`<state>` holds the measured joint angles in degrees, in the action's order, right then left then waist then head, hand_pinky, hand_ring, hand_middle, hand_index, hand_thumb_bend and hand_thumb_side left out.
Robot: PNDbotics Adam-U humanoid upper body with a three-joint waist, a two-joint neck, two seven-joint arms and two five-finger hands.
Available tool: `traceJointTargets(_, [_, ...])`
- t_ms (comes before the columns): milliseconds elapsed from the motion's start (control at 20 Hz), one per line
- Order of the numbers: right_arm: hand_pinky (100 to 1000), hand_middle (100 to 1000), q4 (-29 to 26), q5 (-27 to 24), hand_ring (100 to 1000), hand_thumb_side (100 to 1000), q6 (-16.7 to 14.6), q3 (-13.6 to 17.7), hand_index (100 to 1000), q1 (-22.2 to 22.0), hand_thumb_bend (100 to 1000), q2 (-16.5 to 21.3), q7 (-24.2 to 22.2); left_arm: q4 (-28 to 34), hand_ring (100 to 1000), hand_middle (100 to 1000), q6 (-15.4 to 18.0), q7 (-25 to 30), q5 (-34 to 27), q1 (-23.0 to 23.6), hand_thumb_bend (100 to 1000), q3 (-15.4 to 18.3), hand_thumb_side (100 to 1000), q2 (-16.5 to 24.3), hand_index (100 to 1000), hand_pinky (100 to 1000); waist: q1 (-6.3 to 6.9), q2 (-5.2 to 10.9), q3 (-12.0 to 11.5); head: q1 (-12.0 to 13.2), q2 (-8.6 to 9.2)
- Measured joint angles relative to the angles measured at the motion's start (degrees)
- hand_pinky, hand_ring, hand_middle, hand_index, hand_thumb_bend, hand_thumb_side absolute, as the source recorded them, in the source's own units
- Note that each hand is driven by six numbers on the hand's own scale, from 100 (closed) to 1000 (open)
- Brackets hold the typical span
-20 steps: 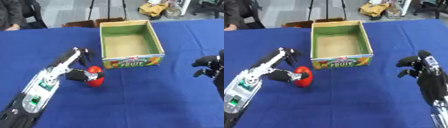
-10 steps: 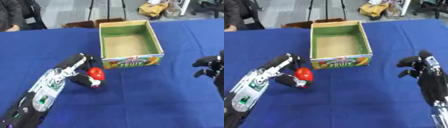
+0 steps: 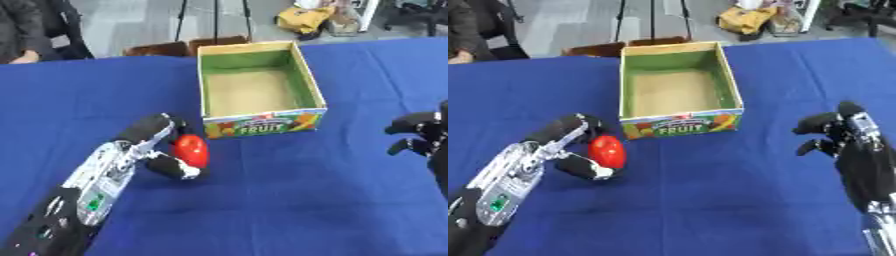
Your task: Pick up objects on the table and place them in the box.
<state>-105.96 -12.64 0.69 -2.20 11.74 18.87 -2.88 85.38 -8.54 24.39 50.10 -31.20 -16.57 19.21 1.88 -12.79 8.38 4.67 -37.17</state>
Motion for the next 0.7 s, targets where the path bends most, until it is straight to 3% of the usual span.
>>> traceJointTargets(300, [457, 589, 0.0, 0.0, 654, 978, 0.0, 0.0, 600, -0.11, 100, 0.0, 0.0, -0.94, 517, 554, 1.49, 1.37, 5.37, 0.03, 548, -0.12, 392, -0.59, 769, 519, 0.03, 0.03, 0.0, 0.0, 0.0])
traceJointTargets(600, [457, 589, 0.0, 0.0, 653, 977, 0.0, 0.0, 600, -0.12, 100, 0.0, 0.0, -0.98, 375, 447, 2.65, 1.43, 9.71, 0.03, 312, 0.45, 342, -1.56, 668, 334, 0.14, 0.23, 0.0, -0.01, 0.0])
traceJointTargets(700, [457, 589, 0.0, 0.0, 653, 978, 0.0, 0.0, 600, -0.13, 100, 0.0, 0.0, -1.11, 345, 415, 2.74, 0.58, 10.33, 0.03, 291, 0.6, 337, -1.74, 642, 297, 0.14, 0.27, 0.0, -0.01, 0.0])
